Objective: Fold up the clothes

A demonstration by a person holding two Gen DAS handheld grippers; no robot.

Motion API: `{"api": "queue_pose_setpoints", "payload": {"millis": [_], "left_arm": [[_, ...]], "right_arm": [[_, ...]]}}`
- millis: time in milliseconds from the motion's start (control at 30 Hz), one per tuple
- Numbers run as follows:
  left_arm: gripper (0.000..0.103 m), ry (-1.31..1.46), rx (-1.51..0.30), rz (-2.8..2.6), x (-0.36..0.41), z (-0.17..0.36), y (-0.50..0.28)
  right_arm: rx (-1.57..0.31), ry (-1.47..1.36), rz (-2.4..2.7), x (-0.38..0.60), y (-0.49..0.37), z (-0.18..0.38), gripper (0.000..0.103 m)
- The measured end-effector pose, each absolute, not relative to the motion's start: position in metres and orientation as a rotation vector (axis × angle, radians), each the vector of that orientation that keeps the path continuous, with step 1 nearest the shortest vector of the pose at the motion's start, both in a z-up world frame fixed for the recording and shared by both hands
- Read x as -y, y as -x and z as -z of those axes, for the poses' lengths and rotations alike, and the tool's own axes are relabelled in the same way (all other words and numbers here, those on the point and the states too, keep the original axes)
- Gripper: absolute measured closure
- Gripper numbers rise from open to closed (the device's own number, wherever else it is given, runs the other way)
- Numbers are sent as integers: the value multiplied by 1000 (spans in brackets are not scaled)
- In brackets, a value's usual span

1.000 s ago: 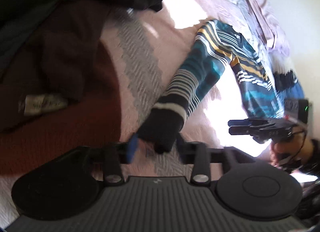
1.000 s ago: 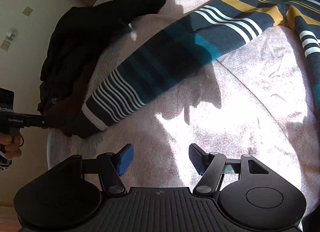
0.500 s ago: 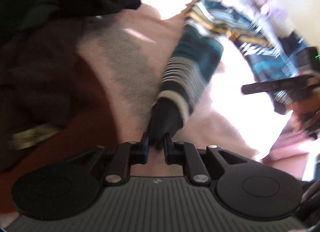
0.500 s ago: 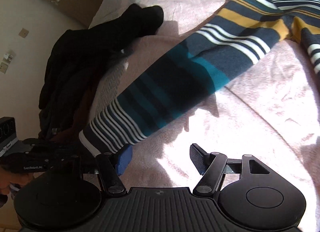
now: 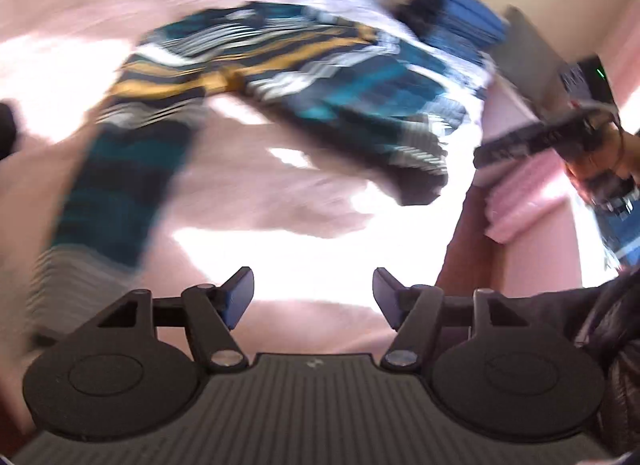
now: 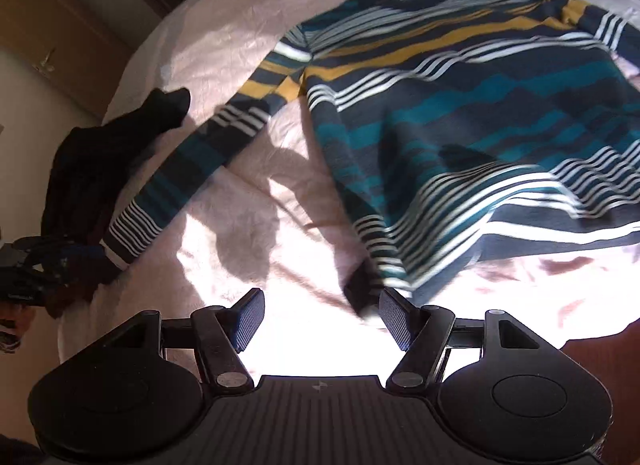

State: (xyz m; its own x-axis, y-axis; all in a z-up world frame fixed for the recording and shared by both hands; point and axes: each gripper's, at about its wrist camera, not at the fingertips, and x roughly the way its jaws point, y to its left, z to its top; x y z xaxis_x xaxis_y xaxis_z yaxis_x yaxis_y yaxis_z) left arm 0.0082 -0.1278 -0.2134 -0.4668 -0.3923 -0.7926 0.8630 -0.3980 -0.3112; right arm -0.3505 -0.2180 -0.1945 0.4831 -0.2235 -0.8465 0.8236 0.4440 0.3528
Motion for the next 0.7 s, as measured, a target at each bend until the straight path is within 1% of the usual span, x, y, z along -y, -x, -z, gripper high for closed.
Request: {"api": "queue_pose_setpoints", "payload": {"millis": [100,200,300,367,467,500,533,633,700], "left_arm": [[41,-840,-885,2017,147,231,61],[41,-876,-838,2081,167,249,130],[42,-945,-805,2058,178,267,177],[44,-989,-769,2014,184,275,199],[58,-1011,-781,1936,195,283,215],[72,-998,-830,1917,200,281,212],[81,-984,-879,1898,204,280,209],[92,-922,-1025,1845,216,272,196],[94,-825,-1144,1839,219,256,179]], "right_arm": [[-831,-792,823,235,411,185,35],[-870,-760,871,267,481,196,35],[-925,-735,855,311,543,217,33],[-948,-686,799,335,566,228,32],[-982,-589,674,365,595,244,31],[-992,-557,633,375,604,249,31],[-998,-535,592,383,607,257,31],[-1022,-508,482,407,609,279,31],[-1021,-548,425,420,612,288,31]]}}
